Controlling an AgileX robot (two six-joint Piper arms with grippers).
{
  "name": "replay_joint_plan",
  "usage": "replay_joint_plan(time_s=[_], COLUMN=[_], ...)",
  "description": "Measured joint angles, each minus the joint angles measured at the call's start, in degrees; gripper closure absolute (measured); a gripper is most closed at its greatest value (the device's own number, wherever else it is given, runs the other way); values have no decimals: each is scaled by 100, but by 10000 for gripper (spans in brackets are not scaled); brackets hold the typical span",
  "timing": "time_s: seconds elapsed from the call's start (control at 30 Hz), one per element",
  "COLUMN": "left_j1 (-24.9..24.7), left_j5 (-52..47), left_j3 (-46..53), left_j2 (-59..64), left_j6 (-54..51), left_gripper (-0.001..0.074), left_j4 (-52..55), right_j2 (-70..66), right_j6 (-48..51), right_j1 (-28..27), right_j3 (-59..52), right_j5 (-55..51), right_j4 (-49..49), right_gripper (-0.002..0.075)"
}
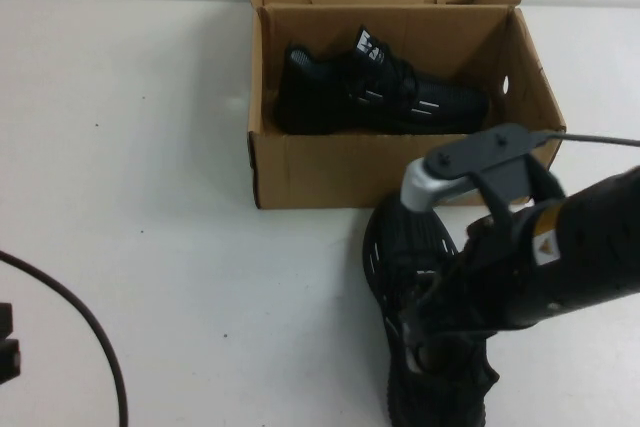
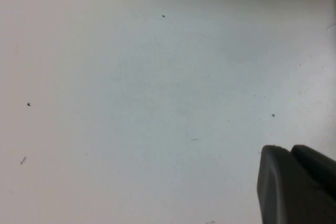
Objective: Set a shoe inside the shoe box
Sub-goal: Pick up the shoe from the table
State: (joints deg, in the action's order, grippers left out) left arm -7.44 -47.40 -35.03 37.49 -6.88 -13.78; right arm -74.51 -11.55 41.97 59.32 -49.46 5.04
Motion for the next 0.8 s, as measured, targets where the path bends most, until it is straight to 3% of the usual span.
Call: replay_joint_plan(time_s=[0.23,0.37,0.53,0.6,0.7,0.8], left_j1=[0,0,0,0,-129,-219], left_j5=[-75,-172,-215,-224,-238,-241], left_j3=[0,0,0,0,0,0], left_j2=[0,0,0,0,0,0], left_j6=[0,0,0,0,0,0], left_gripper=[736,736,736,736,736,736], left_j4=[-9,-22,-22,-22,-22,-41], right_j2=[-855,-1293,-1918,-2156,-2390,-2390], right_j6=[-389,-428,-451,-451,-462,-496], right_j1=[253,253,262,262,266,266], right_j3=[227,238,238,238,247,327], right_j5=[-92,121,515,624,629,444], right_j4=[29,56,70,34,-235,-456], right_gripper=[346,303,356,426,617,695])
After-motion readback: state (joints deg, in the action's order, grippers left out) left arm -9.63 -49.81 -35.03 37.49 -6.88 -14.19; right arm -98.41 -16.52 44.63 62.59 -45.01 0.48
